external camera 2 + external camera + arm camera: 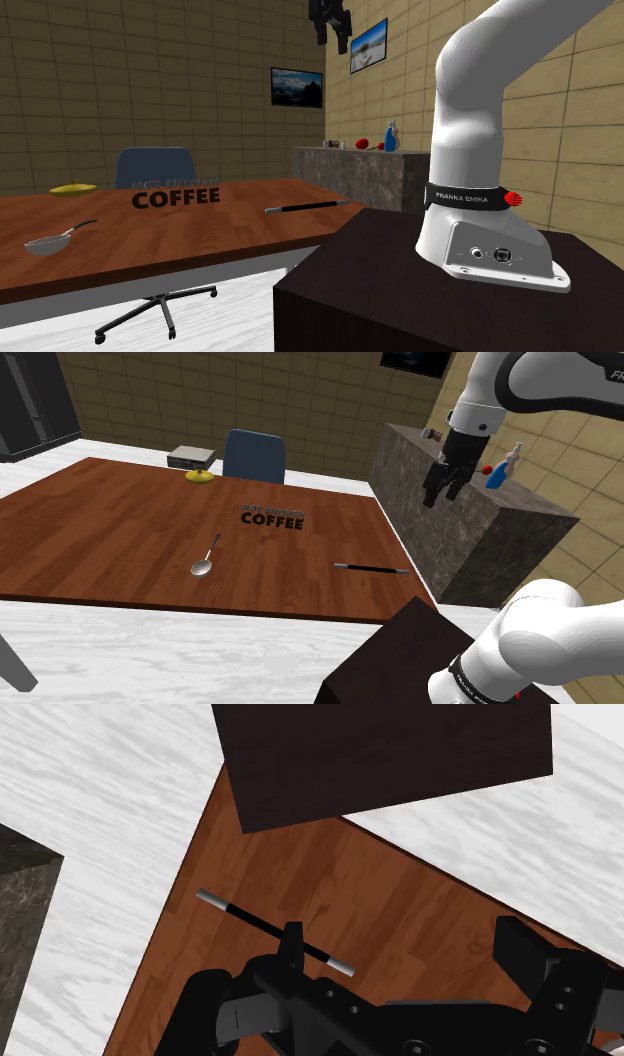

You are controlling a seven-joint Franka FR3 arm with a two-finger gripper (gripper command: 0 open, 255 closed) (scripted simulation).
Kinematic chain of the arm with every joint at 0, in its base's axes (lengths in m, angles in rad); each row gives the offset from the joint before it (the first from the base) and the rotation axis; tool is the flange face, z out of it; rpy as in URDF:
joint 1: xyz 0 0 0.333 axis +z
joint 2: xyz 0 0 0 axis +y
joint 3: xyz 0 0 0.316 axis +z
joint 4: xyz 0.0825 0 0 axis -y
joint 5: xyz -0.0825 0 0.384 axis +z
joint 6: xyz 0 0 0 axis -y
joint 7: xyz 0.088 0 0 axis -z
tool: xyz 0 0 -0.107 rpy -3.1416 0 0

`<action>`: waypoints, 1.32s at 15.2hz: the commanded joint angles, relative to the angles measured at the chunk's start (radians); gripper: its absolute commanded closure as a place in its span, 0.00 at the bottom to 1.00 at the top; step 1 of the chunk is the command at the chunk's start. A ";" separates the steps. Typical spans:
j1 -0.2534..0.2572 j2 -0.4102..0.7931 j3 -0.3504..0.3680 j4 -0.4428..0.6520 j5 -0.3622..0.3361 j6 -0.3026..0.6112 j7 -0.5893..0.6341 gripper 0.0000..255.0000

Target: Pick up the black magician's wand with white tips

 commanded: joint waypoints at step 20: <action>0.093 0.348 -0.431 -0.249 -0.215 0.626 -0.677 0.00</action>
